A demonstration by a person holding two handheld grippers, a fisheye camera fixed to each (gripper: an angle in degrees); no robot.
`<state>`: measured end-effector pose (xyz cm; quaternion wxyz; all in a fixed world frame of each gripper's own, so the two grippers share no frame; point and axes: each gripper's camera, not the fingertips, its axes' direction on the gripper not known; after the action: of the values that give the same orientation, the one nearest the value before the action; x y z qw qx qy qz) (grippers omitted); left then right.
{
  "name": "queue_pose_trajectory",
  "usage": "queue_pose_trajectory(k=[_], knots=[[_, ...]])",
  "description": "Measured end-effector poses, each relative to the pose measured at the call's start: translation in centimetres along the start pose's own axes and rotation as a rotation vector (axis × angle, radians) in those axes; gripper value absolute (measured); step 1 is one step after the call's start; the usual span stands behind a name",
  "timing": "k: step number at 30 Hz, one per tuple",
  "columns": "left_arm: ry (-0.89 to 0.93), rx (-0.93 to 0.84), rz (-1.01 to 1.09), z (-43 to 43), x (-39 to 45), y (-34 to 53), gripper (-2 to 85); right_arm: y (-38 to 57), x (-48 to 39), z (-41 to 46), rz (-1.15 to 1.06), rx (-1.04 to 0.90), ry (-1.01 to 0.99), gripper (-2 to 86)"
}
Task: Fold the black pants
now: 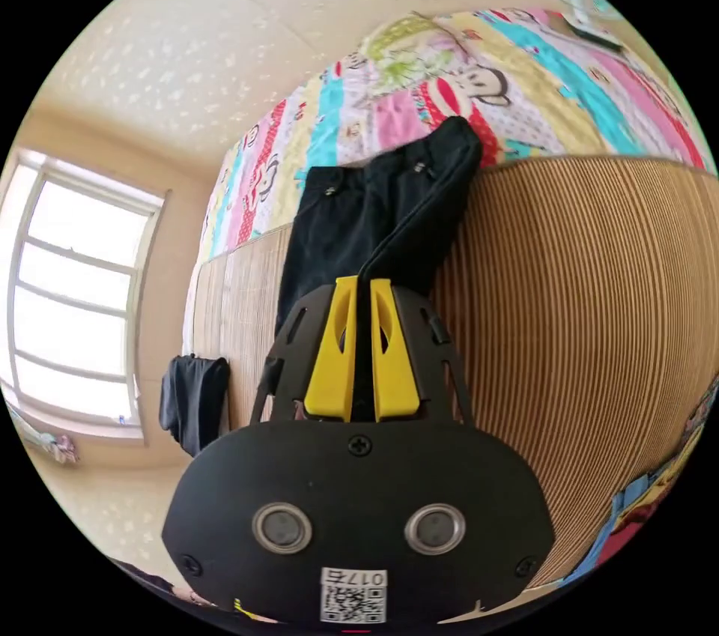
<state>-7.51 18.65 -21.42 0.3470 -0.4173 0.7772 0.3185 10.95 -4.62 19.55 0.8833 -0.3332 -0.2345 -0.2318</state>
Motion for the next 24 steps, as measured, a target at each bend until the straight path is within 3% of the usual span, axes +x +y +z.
queue_pose_trajectory(k=[2,6,9,13,16,21,24], knots=[[0.041,0.077,-0.013,-3.5,-0.1,1.4,2.4,-0.4,-7.7,3.2,-0.119,-0.030,-0.038,4.6],[0.020,0.187,-0.110,-9.0,-2.8,3.2,3.3,-0.1,-13.0,12.1,-0.181,-0.258,-0.188,7.4],[-0.146,0.215,-0.269,-13.5,-6.6,4.5,5.0,3.0,-13.5,14.5,-0.204,-0.315,-0.268,7.5],[-0.370,0.136,-0.367,-17.6,-9.9,5.0,8.6,12.0,-9.9,11.3,-0.183,-0.292,-0.287,8.3],[-0.396,0.115,-0.307,-19.4,-9.3,4.2,8.7,20.4,-5.7,9.7,-0.100,-0.371,-0.191,8.8],[-0.461,-0.003,-0.156,-18.7,-7.3,1.2,8.3,34.5,-2.8,9.4,0.048,-0.532,-0.257,8.8],[-0.518,-0.145,-0.128,-16.7,-7.5,-0.1,3.5,41.7,-4.4,10.3,0.076,-0.647,-0.283,7.7]])
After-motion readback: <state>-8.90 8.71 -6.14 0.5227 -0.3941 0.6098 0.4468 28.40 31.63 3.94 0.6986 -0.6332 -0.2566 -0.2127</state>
